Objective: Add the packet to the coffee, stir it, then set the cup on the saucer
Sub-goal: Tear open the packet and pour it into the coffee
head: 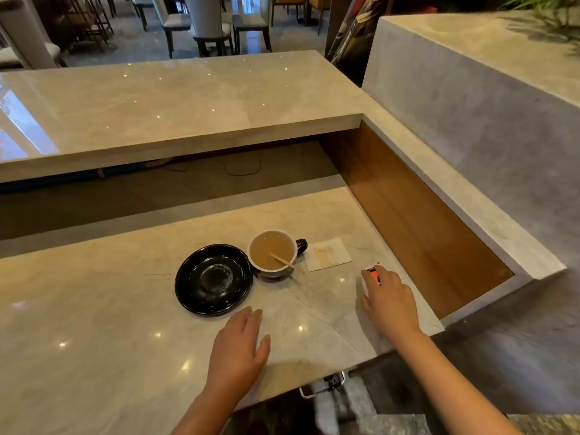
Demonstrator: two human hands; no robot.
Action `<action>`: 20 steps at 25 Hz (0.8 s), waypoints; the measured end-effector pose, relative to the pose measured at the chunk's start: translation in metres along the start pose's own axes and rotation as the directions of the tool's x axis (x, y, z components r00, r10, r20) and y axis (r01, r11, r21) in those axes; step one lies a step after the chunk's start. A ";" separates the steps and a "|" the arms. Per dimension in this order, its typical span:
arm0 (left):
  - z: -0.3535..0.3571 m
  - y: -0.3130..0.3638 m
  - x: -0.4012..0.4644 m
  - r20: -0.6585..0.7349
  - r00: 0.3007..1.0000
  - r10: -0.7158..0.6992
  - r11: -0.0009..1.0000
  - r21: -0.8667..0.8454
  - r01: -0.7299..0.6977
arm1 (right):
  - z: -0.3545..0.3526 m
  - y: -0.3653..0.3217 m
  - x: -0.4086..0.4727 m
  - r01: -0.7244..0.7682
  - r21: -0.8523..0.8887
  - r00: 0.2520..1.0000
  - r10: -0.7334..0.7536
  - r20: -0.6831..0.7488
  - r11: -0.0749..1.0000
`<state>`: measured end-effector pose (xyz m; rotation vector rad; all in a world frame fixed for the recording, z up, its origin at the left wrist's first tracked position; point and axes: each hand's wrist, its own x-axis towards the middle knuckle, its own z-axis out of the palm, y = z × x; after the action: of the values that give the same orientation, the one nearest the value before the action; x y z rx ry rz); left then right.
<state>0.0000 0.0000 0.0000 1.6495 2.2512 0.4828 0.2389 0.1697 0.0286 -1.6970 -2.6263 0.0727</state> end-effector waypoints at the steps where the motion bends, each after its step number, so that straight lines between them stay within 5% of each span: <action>1: 0.005 0.000 0.002 0.002 1.000 -0.007 1.000 0.019 0.007 | 0.000 0.002 0.002 -0.023 -0.010 1.000 0.023 0.013 1.000; 9: 0.024 -0.008 0.010 -0.018 0.999 0.045 0.977 0.209 -0.040 | 0.011 0.013 0.014 -0.091 0.030 0.996 0.091 -0.023 0.995; 16: 0.029 -0.007 0.009 -0.031 0.998 0.048 0.981 0.190 -0.041 | 0.013 0.022 0.021 -0.218 0.477 0.971 0.238 0.017 0.852; 20: 0.031 -0.010 0.009 -0.033 0.998 0.061 0.978 0.202 -0.053 | 0.014 0.026 0.020 -0.316 0.502 0.945 0.314 0.091 0.805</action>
<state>0.0030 0.0088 -0.0328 1.8209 2.3529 0.3116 0.2541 0.1986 0.0134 -1.8814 -2.0216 0.7092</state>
